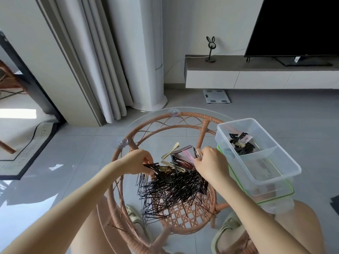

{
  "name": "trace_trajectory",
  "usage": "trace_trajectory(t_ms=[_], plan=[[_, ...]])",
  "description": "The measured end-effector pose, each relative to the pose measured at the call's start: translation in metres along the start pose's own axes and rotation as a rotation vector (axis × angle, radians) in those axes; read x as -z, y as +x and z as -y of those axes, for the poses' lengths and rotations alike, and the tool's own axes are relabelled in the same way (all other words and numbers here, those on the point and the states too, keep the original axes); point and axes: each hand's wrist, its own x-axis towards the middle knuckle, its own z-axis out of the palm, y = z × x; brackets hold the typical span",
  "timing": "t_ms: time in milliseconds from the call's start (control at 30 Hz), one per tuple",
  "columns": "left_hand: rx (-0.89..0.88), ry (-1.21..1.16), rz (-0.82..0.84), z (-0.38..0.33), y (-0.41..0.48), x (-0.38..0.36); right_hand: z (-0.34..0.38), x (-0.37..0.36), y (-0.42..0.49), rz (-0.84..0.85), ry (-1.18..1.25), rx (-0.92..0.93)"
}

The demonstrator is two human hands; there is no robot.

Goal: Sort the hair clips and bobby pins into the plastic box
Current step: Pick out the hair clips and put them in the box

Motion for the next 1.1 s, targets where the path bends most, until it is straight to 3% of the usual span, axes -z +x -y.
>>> trace_trajectory(t_ms=[167, 533, 633, 767, 967, 1100], plan=[[-0.070, 0.051, 0.038, 0.001, 0.002, 0.003, 0.016, 0.000, 0.009, 0.154, 0.107, 0.059], [-0.093, 0.038, -0.215, -0.001, -0.013, 0.019, 0.007, 0.023, 0.030, 0.291, 0.240, 0.060], [-0.060, 0.067, -0.255, -0.005, -0.017, 0.035, 0.003, 0.019, 0.040, 0.240, 0.081, 0.022], [-0.021, 0.018, -0.300, -0.017, -0.024, 0.057, 0.010, 0.005, 0.044, 0.322, -0.039, -0.028], [-0.016, -0.194, -0.314, -0.037, -0.025, 0.062, 0.014, -0.009, 0.040, 0.299, -0.260, 0.040], [-0.016, -0.349, -0.308, -0.046, -0.017, 0.054, 0.021, -0.013, 0.033, 0.260, -0.250, 0.052]])
